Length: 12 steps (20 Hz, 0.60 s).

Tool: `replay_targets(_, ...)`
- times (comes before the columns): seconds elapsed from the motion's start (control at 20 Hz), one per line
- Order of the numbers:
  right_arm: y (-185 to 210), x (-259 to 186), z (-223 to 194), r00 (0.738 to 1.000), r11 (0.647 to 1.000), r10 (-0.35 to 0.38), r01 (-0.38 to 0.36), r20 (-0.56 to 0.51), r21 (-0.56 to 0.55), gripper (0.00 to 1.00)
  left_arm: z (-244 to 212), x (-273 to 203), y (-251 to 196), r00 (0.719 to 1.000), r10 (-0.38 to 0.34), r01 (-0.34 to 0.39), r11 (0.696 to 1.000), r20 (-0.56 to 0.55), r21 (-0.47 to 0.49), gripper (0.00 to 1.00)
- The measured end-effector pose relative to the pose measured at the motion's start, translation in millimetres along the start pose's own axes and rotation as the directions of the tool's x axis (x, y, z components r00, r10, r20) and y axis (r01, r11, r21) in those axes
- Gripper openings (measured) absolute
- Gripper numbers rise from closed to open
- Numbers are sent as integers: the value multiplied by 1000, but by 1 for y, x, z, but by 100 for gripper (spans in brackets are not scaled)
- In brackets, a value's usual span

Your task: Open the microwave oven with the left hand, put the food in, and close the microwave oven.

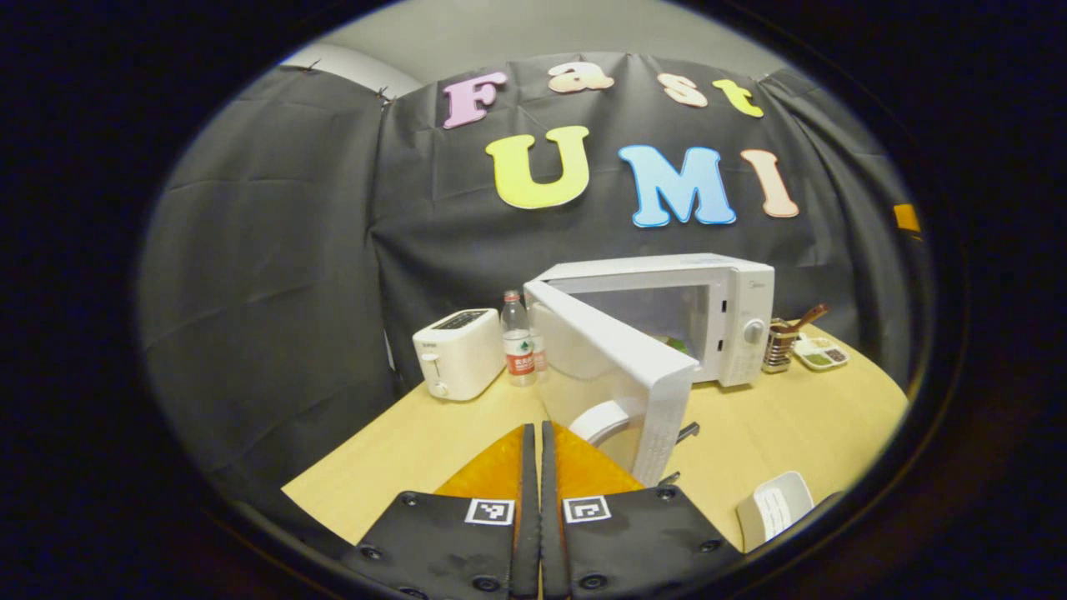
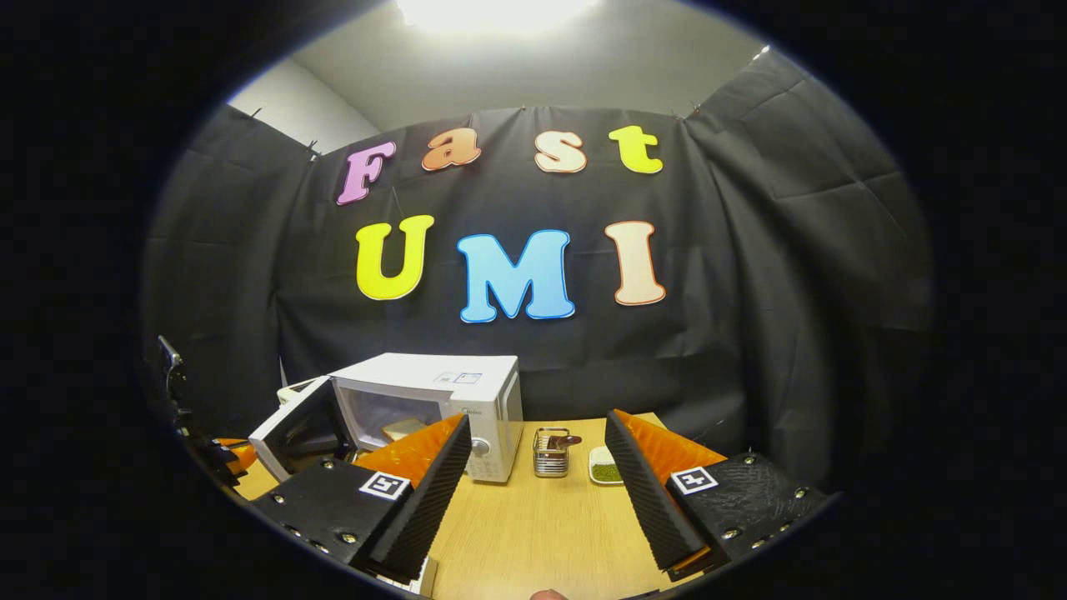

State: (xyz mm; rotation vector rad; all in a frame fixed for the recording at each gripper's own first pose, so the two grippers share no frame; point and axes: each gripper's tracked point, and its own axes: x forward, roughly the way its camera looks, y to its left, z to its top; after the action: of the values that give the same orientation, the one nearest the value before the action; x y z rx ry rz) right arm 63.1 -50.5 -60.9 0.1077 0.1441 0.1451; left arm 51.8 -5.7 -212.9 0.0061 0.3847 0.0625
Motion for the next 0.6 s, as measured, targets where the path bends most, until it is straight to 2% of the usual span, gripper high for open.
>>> replay_targets(0.1, -6, -3, 0, 1000, 1000, -4, 4, -4, 6, 98, 1, 3, -20, 1000, -27, 27, 1000, -6, -9, 12)
replay_targets(0.15, -6, -4, 0, 1000, 1000, -1, 1, -5, 14, 98, 3, 6, -30, 999, -43, 43, 999, -9, -9, 3)
replay_targets(0.2, -5, -4, -1, 1000, 1000, 2, -2, -9, 17, 98, 4, 9, -38, 998, -61, 61, 998, -13, -5, 3)
replay_targets(0.25, -8, -3, -4, 1000, 1000, -4, 5, -13, 16, 98, 6, 12, -46, 997, -79, 79, 997, -15, 3, 12)
replay_targets(0.35, -12, -3, -5, 1000, 999, -25, 25, -17, 27, 98, 12, 21, -58, 994, -110, 111, 993, -15, 29, 12)
replay_targets(0.4, -12, -2, -4, 999, 999, -30, 31, -16, 36, 98, 17, 25, -65, 991, -130, 130, 991, -8, 42, 7)
replay_targets(0.45, -12, -1, -7, 999, 999, -38, 38, -20, 36, 98, 22, 30, -70, 989, -147, 147, 988, -4, 50, 7)
replay_targets(0.5, -13, 2, -10, 998, 998, -49, 50, -30, 33, 98, 25, 36, -75, 987, -161, 161, 985, -5, 54, 12)
replay_targets(0.6, -11, 7, -10, 997, 997, -62, 64, -34, 41, 98, 31, 49, -84, 981, -196, 196, 979, -2, 54, 12)
